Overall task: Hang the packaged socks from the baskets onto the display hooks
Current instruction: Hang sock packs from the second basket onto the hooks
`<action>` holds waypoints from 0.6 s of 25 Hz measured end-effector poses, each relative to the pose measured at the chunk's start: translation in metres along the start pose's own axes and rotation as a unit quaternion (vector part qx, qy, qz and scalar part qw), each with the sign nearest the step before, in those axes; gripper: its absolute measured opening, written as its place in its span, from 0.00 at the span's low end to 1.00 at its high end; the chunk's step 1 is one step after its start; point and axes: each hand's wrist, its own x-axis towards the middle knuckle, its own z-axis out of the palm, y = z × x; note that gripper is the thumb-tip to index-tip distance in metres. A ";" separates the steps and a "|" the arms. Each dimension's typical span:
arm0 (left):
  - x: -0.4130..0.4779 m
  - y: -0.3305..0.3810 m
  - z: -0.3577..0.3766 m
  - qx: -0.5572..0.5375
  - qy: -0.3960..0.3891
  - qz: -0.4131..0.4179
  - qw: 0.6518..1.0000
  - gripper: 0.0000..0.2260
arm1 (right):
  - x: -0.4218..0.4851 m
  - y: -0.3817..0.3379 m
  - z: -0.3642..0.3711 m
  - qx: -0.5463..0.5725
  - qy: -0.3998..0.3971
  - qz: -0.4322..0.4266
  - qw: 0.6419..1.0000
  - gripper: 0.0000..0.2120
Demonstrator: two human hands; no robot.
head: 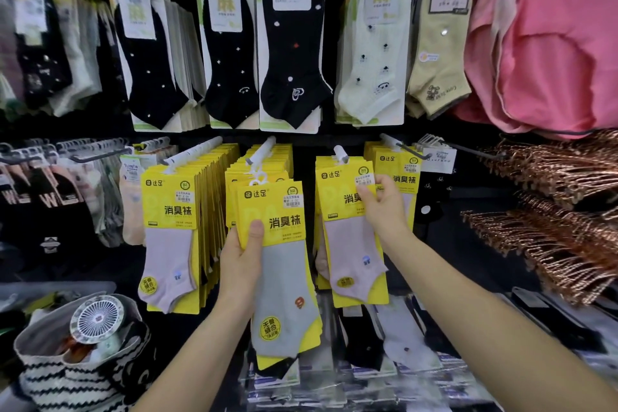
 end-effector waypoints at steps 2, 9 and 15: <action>0.000 0.003 -0.002 -0.002 -0.004 0.000 1.000 0.14 | 0.002 0.004 0.005 -0.001 0.008 0.005 1.000 0.05; -0.006 0.006 0.010 -0.002 -0.032 0.002 0.999 0.11 | -0.008 0.002 0.002 0.004 0.105 0.034 0.994 0.09; -0.017 0.004 0.036 0.000 -0.070 0.000 0.998 0.14 | -0.045 -0.012 0.010 0.042 -0.059 -0.003 0.997 0.15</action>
